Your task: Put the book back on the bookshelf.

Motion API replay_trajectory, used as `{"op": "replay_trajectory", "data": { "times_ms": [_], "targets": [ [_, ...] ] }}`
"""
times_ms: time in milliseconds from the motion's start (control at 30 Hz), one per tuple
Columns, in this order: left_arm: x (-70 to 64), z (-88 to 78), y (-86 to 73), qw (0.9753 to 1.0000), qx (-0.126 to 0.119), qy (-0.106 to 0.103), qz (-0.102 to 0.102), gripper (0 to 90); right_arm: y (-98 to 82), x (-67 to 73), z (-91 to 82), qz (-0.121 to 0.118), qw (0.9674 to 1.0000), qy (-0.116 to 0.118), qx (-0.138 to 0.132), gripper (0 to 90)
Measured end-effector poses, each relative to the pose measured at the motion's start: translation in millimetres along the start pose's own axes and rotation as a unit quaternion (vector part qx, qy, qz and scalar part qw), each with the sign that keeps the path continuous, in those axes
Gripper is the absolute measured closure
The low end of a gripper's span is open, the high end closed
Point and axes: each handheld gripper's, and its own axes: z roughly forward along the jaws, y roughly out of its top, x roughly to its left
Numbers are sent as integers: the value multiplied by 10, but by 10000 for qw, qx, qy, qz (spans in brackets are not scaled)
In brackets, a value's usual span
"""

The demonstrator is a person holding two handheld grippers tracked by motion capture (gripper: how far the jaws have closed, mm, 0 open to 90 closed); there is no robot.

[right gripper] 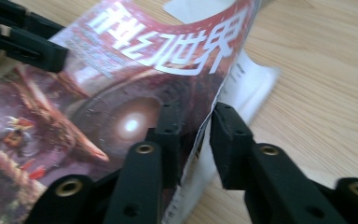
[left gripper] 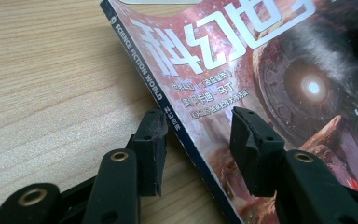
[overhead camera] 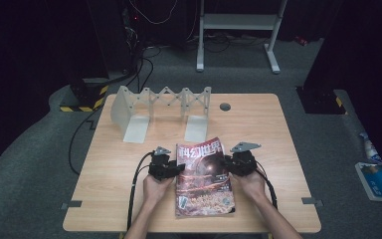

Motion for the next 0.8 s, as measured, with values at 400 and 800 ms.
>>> {"op": "replay_trajectory", "data": {
  "times_ms": [400, 800],
  "targets": [
    [-6, -5, 4, 10000, 2, 15, -14, 558, -103, -216, 55, 343, 9974, -525, 361, 836],
    [36, 8, 11, 9999, -30, -107, 13, 529, -86, -129, 233, 26, 9971, -553, 519, 895]
  ]
}}
